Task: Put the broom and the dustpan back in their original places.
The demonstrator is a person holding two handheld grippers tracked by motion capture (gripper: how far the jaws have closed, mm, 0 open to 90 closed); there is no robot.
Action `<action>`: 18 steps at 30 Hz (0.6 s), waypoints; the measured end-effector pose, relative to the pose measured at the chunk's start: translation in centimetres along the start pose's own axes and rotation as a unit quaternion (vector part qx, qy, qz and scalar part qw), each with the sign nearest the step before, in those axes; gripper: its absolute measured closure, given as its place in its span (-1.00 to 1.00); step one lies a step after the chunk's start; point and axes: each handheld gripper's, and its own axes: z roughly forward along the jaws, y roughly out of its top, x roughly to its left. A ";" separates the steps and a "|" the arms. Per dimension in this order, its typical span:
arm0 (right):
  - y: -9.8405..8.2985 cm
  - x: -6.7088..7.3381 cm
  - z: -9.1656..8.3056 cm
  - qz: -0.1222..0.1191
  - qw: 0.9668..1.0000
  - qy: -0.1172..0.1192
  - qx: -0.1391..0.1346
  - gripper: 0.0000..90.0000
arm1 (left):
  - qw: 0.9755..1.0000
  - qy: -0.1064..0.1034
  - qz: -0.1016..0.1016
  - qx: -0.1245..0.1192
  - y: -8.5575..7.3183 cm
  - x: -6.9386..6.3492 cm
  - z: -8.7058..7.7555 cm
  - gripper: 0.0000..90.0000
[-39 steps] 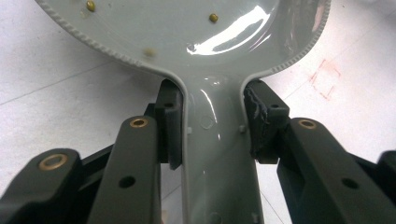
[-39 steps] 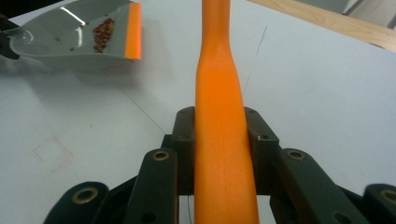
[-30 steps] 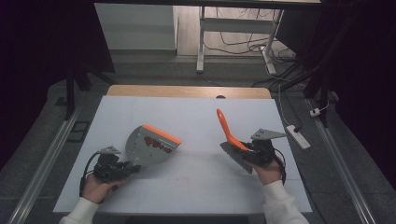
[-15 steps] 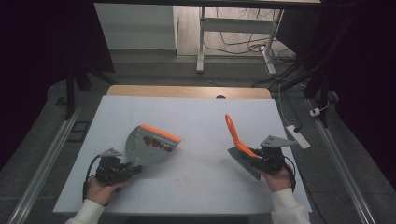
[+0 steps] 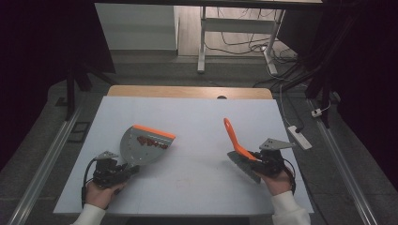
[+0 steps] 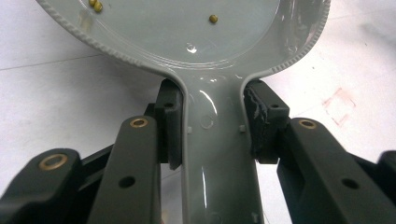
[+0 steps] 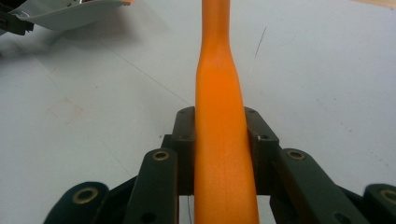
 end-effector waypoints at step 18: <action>-0.7 0.8 0.5 0.041 0.999 0.003 0.027 0.56 | 0.999 0.040 -0.026 0.006 0.0 1.0 0.5 0.37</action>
